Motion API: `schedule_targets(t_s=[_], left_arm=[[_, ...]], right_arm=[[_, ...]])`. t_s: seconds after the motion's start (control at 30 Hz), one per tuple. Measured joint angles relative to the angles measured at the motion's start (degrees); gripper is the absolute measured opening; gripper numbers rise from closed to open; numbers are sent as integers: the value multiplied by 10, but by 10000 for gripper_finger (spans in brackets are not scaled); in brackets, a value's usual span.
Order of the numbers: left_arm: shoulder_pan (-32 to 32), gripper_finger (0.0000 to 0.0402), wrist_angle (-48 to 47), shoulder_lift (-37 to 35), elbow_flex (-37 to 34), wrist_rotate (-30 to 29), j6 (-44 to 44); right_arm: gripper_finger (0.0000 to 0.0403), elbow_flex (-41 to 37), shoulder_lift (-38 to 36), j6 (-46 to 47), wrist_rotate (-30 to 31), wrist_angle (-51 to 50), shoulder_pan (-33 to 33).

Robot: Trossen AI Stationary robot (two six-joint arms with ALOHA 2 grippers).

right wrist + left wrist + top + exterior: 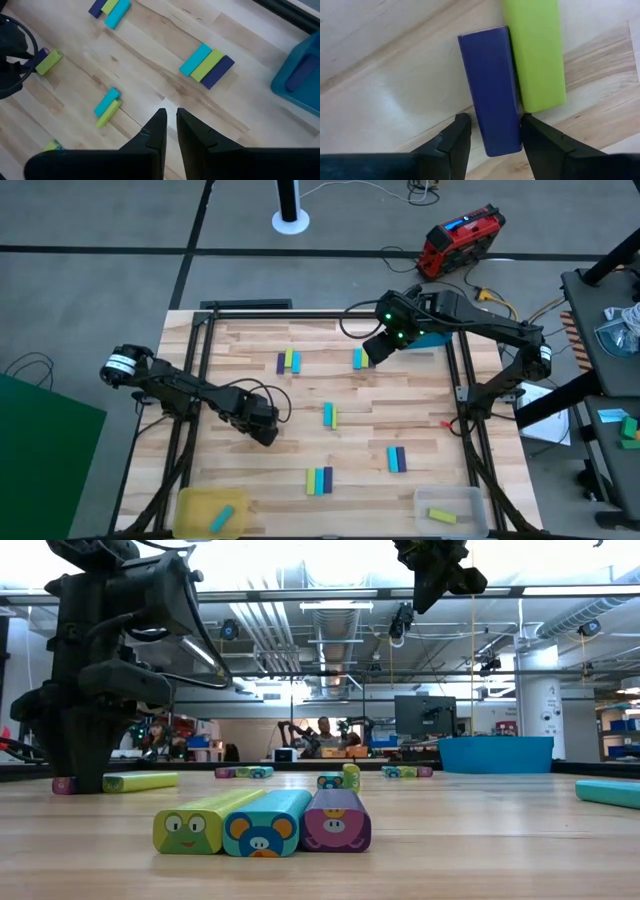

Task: Sort blocks
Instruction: Put the violet block into the blue bin

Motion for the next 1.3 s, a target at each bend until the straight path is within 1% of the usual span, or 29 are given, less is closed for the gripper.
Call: schedule_targets(t_s=[0.23,0.5,0.77,0.87,1.03,1.13,1.23,1.3], left_arm=[[0,146,-1,0,0,0,-6],[0,73,-2,1,-1,0,-13],[0,72,-8,-2,3,2,-26],[0,72,-39,-4,15,1,-19],[0,72,-118,-13,53,0,12],[0,72,-155,-23,81,-2,47],[0,72,-180,-43,112,-18,108],[-1,72,-174,-60,137,-41,177]], right_arm=[[34,0,0,-3,0,0,0],[34,0,0,-3,0,0,0],[34,0,0,-3,1,3,0],[34,0,0,-3,1,5,0],[34,0,0,-3,1,7,0],[34,-1,0,-3,1,13,0],[34,-1,0,12,0,17,0],[34,-1,0,35,-4,19,0]])
